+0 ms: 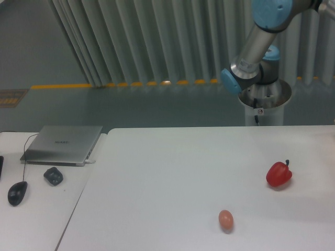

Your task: Place the green pepper on the table

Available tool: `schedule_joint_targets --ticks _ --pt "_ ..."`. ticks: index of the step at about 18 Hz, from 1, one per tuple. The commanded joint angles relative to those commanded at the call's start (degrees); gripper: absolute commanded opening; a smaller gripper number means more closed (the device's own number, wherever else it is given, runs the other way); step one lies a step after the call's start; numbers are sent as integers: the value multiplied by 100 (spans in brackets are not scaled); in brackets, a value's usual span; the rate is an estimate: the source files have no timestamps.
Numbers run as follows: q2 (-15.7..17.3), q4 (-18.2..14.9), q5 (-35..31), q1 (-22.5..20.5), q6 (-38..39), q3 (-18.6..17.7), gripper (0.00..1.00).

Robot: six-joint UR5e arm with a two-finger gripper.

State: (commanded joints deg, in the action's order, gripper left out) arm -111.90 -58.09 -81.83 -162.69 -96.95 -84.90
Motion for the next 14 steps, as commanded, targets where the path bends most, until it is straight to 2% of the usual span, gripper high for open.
schedule_joint_targets --ticks 2,6,10,14 --pt "150 -27 0 218 157 -97 33" --pt "282 -18 -17 860 1149 -247 33" --pt "265 -9 -26 1440 1950 -282 34" --pt "81 -18 -53 1933 2679 -317 35"
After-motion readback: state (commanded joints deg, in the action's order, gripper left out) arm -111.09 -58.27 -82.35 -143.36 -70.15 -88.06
